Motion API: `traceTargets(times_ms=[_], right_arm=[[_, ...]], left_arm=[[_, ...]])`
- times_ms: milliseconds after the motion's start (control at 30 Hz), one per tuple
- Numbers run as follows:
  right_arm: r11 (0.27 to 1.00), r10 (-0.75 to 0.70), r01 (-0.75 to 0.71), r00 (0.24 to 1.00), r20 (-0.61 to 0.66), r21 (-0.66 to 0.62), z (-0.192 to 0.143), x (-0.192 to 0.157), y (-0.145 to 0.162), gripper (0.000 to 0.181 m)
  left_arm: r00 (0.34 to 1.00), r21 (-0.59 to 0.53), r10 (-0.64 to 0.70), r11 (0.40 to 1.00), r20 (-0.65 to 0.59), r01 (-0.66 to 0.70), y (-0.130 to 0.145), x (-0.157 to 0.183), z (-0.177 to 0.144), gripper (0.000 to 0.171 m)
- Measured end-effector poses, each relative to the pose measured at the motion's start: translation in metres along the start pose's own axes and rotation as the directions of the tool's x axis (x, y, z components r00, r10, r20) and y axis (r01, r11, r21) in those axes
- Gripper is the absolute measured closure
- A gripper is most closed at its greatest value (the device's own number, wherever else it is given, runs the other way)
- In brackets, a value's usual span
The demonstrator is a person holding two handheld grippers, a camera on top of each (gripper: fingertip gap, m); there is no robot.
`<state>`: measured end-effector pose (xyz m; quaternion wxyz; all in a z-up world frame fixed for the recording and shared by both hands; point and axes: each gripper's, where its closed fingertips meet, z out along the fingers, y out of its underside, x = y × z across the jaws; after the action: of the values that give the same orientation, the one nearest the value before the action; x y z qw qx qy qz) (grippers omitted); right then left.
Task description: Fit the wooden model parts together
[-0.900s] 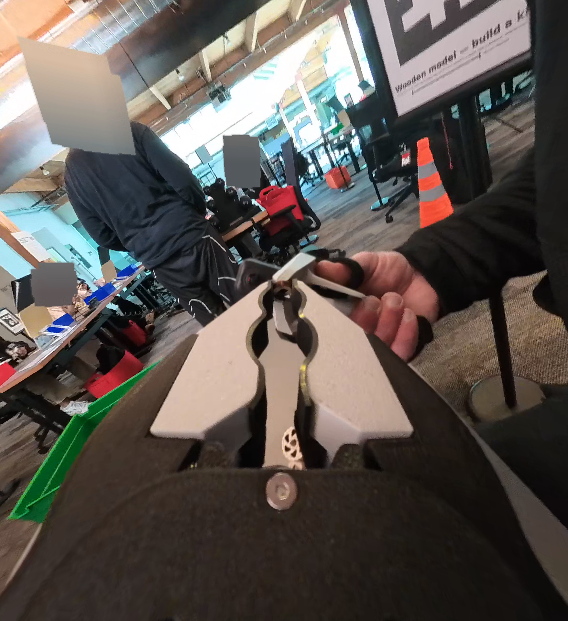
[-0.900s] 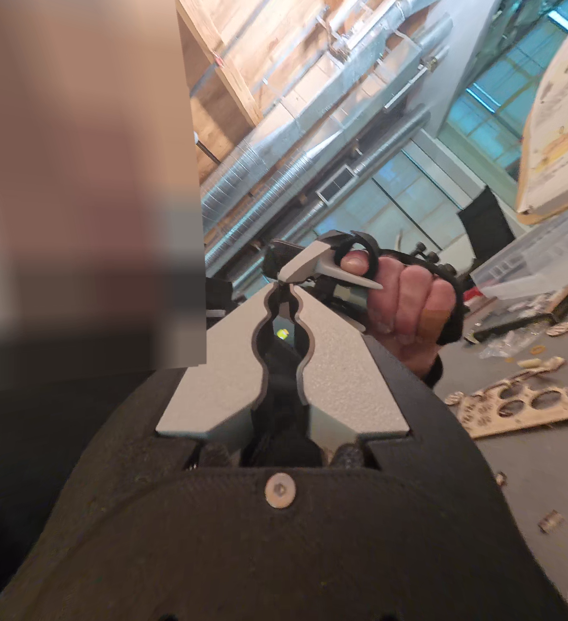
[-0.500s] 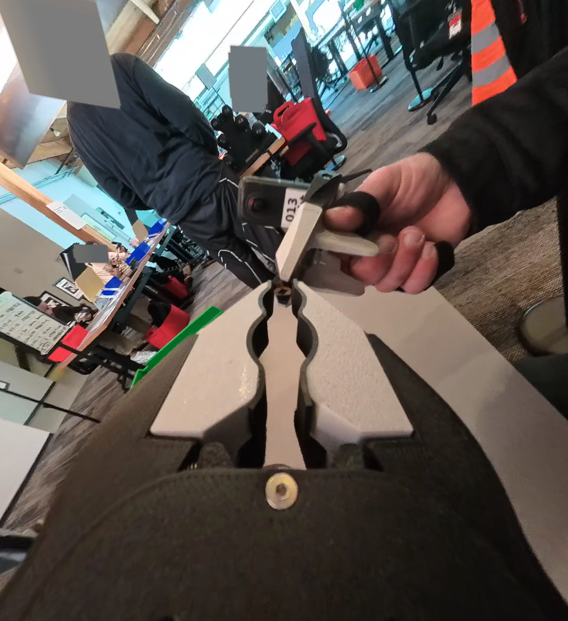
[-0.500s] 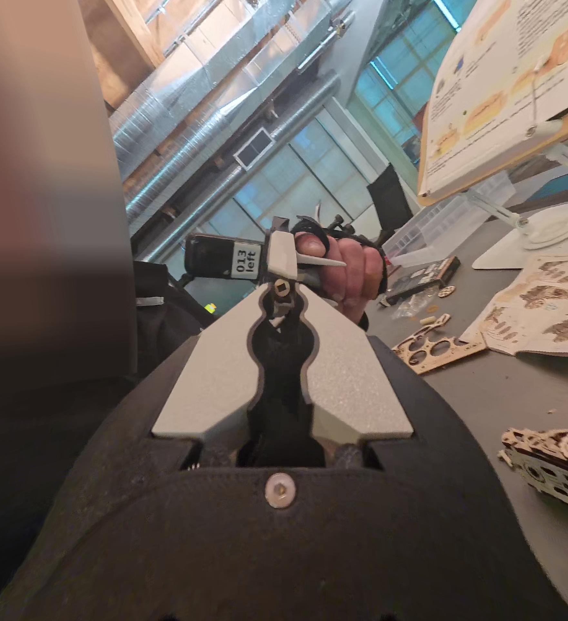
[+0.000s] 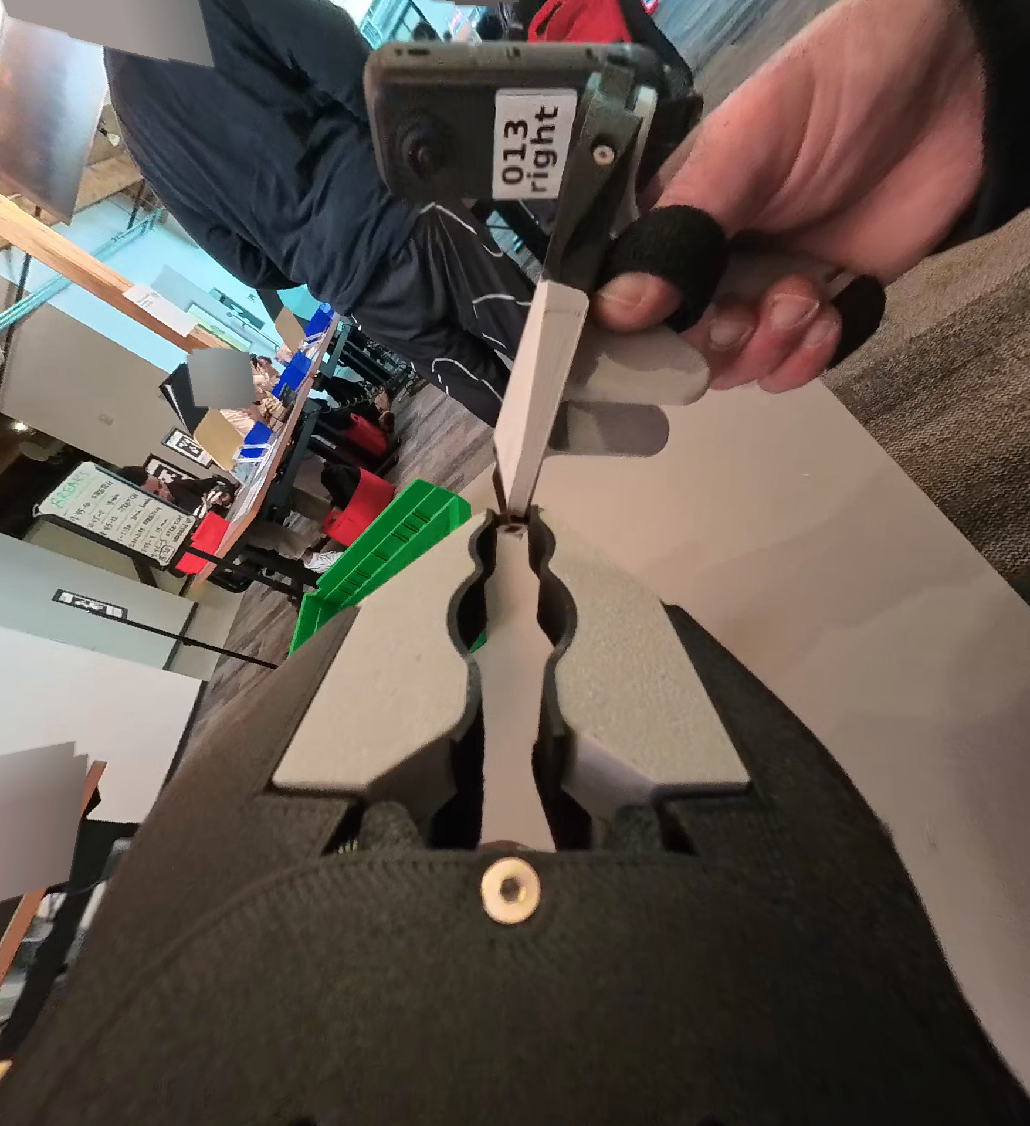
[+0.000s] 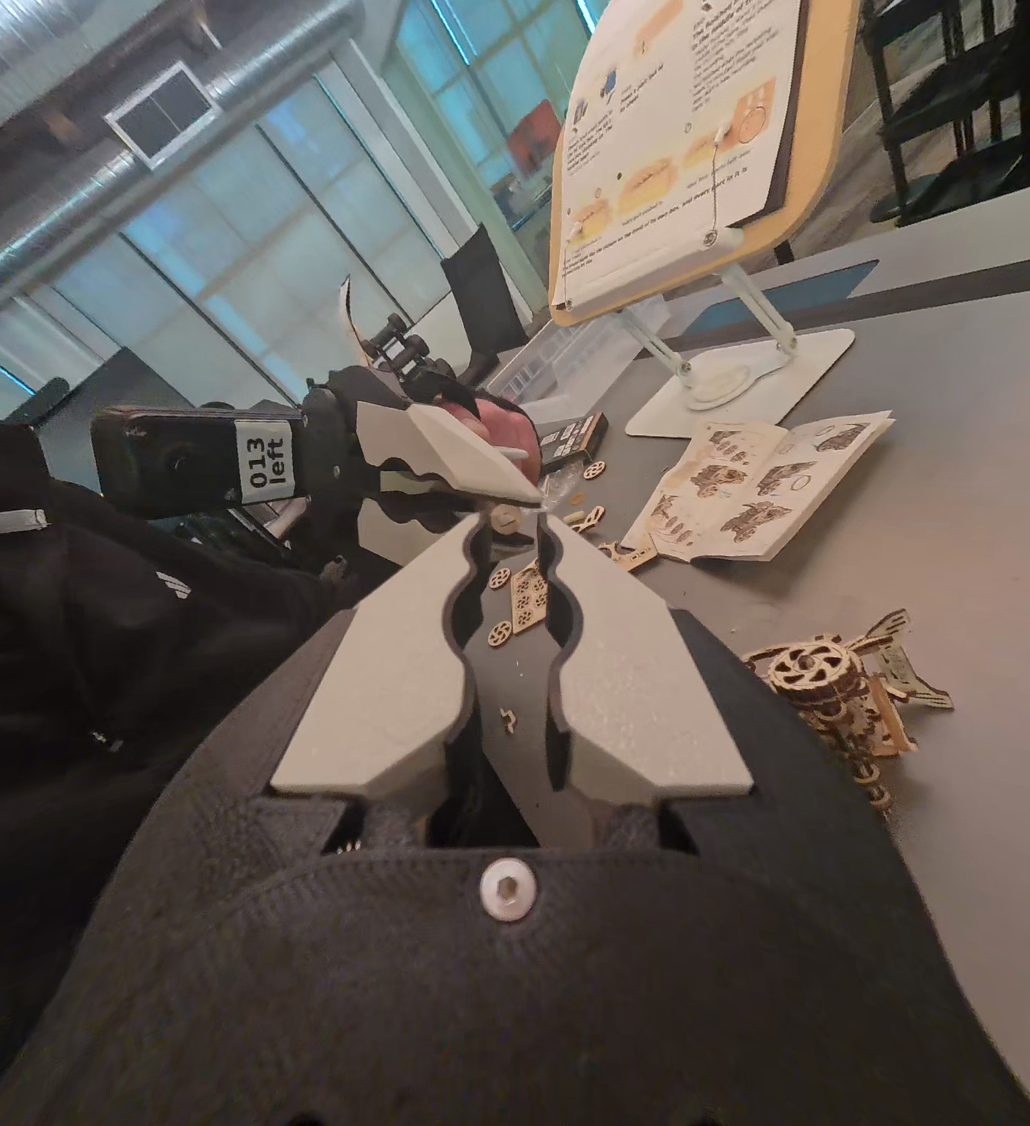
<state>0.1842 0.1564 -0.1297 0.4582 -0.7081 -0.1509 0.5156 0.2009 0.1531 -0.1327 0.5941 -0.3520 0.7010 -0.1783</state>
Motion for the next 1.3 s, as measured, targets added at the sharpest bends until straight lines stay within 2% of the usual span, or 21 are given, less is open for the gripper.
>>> traceTargets(times_ms=[233,400,700,800,867,933,1000,1100,1167,1233,1300], right_arm=[[1.0,0.004,-0.004,1.0,-0.026,-0.017,0.002,-0.001,0.002,0.171],[0.997,0.061,-0.064,0.994,0.089,0.031,-0.001,-0.009,-0.004,0.173],[0.999,0.036,-0.036,0.998,0.05,0.013,-0.002,-0.005,-0.001,0.174],[0.999,0.033,-0.034,0.998,0.05,0.013,-0.003,-0.002,-0.001,0.174],[1.0,0.026,-0.026,0.998,0.05,0.004,-0.004,0.002,-0.001,0.174],[1.0,-0.006,0.006,1.0,0.029,-0.016,-0.01,0.01,-0.002,0.174],[0.992,-0.084,0.084,0.996,0.002,-0.096,-0.015,0.02,0.002,0.174],[0.913,-0.284,0.243,0.955,-0.083,-0.328,-0.021,0.052,0.018,0.174],[0.817,-0.411,0.345,0.91,-0.047,-0.462,-0.016,0.063,0.026,0.174],[0.663,-0.528,0.416,0.849,0.005,-0.623,-0.011,0.08,0.04,0.174],[0.501,-0.617,0.464,0.783,0.074,-0.731,-0.007,0.095,0.049,0.174]], left_arm=[[1.0,-0.013,0.022,1.0,-0.001,-0.022,0.0,0.002,0.002,0.165],[1.0,0.036,-0.008,0.999,-0.003,0.009,-0.007,-0.001,-0.001,0.165],[1.0,0.017,-0.01,1.0,-0.009,0.01,-0.003,0.001,0.002,0.165],[0.999,0.025,-0.042,0.999,-0.012,0.043,-0.001,0.001,0.004,0.164],[0.997,0.03,-0.071,0.997,-0.019,0.072,0.0,0.002,0.005,0.157],[0.987,0.029,-0.157,0.987,-0.023,0.157,0.005,0.002,0.002,0.144],[0.962,0.012,-0.272,0.962,-0.032,0.273,0.018,0.006,-0.005,0.14],[0.896,-0.094,-0.443,0.893,-0.014,0.44,0.061,0.024,-0.007,0.13],[0.857,-0.156,-0.516,0.846,-0.001,0.509,0.087,0.04,-0.006,0.126],[0.829,-0.221,-0.559,0.805,0.03,0.55,0.114,0.052,-0.002,0.124],[0.792,-0.246,-0.609,0.763,0.035,0.597,0.13,0.06,0.001,0.121]])
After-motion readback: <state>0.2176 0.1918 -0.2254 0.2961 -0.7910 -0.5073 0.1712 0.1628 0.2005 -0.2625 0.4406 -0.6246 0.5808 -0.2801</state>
